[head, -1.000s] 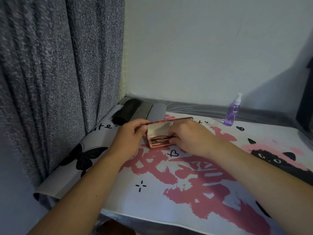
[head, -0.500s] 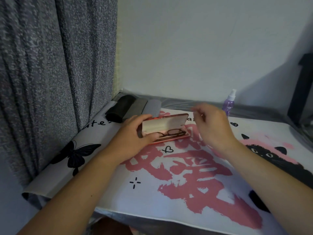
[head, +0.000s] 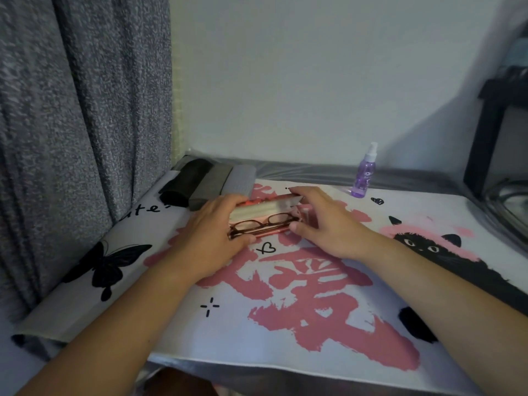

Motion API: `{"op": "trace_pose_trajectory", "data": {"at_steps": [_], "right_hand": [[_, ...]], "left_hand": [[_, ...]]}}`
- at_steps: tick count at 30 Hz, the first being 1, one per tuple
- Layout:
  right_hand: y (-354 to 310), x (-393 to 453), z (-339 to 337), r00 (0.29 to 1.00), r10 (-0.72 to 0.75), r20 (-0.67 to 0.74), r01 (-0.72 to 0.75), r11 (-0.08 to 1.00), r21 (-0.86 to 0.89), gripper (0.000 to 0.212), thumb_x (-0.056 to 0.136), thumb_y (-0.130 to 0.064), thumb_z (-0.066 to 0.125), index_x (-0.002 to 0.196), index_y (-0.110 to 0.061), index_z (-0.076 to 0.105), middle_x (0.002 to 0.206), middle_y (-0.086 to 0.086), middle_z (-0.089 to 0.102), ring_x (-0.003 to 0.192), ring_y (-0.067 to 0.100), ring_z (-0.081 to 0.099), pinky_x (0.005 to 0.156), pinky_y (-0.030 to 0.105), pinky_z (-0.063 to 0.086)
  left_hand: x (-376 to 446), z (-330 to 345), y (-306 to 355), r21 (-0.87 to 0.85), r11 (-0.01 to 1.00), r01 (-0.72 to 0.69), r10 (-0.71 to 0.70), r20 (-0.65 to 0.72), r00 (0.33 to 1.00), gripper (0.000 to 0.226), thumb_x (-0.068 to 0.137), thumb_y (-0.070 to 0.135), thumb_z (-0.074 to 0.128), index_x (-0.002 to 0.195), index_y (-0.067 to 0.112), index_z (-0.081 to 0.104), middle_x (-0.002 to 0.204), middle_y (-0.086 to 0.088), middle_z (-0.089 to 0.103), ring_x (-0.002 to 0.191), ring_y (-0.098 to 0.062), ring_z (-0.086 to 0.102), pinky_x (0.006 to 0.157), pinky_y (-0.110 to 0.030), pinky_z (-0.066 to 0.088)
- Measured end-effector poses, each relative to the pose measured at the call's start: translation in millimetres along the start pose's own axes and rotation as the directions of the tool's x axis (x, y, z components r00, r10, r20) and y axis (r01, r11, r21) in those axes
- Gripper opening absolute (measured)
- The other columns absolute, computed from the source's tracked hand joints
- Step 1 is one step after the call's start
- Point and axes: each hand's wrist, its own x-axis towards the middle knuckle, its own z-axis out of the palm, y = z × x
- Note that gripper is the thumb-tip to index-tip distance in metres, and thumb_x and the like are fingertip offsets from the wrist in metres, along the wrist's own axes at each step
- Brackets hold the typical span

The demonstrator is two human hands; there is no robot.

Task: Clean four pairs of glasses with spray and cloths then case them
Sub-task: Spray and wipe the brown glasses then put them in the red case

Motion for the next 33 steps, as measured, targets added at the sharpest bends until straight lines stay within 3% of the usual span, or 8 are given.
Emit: {"op": "trace_pose_trajectory", "data": {"at_steps": [4,6,8,12,19,27,30,33], "right_hand": [[0,4,8,0.998,0.050,-0.038,-0.044,0.989,0.142,0.066,0.095,-0.034,0.068,0.150,-0.035,0.033,0.142,-0.001,0.050,0.120,0.014,0.056,0.107,0.035,0.046],[-3,3,7,0.984,-0.039,-0.175,0.031,0.998,-0.049,0.064,0.092,-0.031,0.072,0.148,-0.026,0.041,0.143,0.000,0.045,0.124,0.015,0.050,0.107,0.032,0.044],[-11,4,5,0.932,-0.282,-0.229,0.208,0.930,-0.302,0.045,0.089,-0.027,0.075,0.130,-0.017,0.059,0.123,0.004,0.053,0.111,0.021,0.052,0.093,0.036,0.050],[-29,16,11,0.900,-0.436,-0.013,0.378,0.795,-0.475,0.015,0.088,-0.022,0.074,0.102,-0.016,0.077,0.090,0.001,0.056,0.086,0.024,0.051,0.076,0.040,0.049],[-52,30,2,0.952,-0.218,0.216,0.289,0.873,-0.392,0.024,0.088,-0.025,0.073,0.111,-0.026,0.077,0.106,0.002,0.064,0.103,0.023,0.053,0.092,0.038,0.045],[-64,40,2,0.968,-0.031,0.248,0.145,0.877,-0.458,0.014,0.084,-0.023,0.069,0.096,-0.025,0.074,0.088,-0.004,0.067,0.085,0.020,0.060,0.068,0.030,0.044],[-68,41,0,0.958,-0.008,0.287,0.143,0.880,-0.453,0.010,0.084,-0.025,0.068,0.093,-0.025,0.073,0.081,-0.007,0.063,0.080,0.016,0.056,0.066,0.028,0.043],[-73,45,-11,0.952,0.009,0.307,0.124,0.904,-0.409,0.005,0.084,-0.028,0.068,0.082,-0.032,0.067,0.073,-0.013,0.061,0.075,0.012,0.057,0.069,0.031,0.051]], "left_hand": [[3,4,-6,-0.158,0.986,0.058,-0.050,0.053,0.997,0.073,0.081,0.033,0.082,0.136,0.054,0.038,0.133,0.011,0.047,0.111,-0.011,0.058,0.089,-0.036,0.057],[4,3,-6,-0.187,0.979,0.080,-0.065,0.083,0.994,0.080,0.079,0.029,0.085,0.137,0.055,0.036,0.135,0.010,0.045,0.107,-0.011,0.061,0.083,-0.035,0.059],[4,3,-7,-0.219,0.972,0.089,-0.069,0.096,0.993,0.083,0.079,0.023,0.084,0.140,0.054,0.036,0.137,0.010,0.043,0.112,-0.008,0.058,0.091,-0.037,0.058],[3,0,-8,-0.260,0.959,0.110,-0.081,0.122,0.989,0.088,0.081,0.018,0.082,0.143,0.055,0.033,0.138,0.013,0.040,0.118,-0.007,0.056,0.099,-0.038,0.055],[1,-4,-5,-0.270,0.958,0.102,-0.072,0.120,0.990,0.088,0.083,0.015,0.079,0.149,0.049,0.032,0.142,0.012,0.038,0.123,-0.007,0.052,0.102,-0.029,0.049],[0,-3,-8,-0.272,0.956,0.110,-0.077,0.129,0.989,0.090,0.083,0.014,0.079,0.151,0.046,0.030,0.139,0.014,0.036,0.117,0.001,0.049,0.080,0.004,0.038],[-1,-4,-7,-0.282,0.954,0.104,-0.066,0.141,0.988,0.091,0.083,0.014,0.079,0.151,0.047,0.028,0.142,0.017,0.033,0.125,-0.002,0.046,0.092,-0.003,0.038],[-1,-6,-8,-0.323,0.941,0.101,-0.049,0.167,0.985,0.094,0.083,0.011,0.079,0.150,0.051,0.026,0.143,0.018,0.033,0.130,-0.003,0.047,0.107,-0.023,0.044]]}}
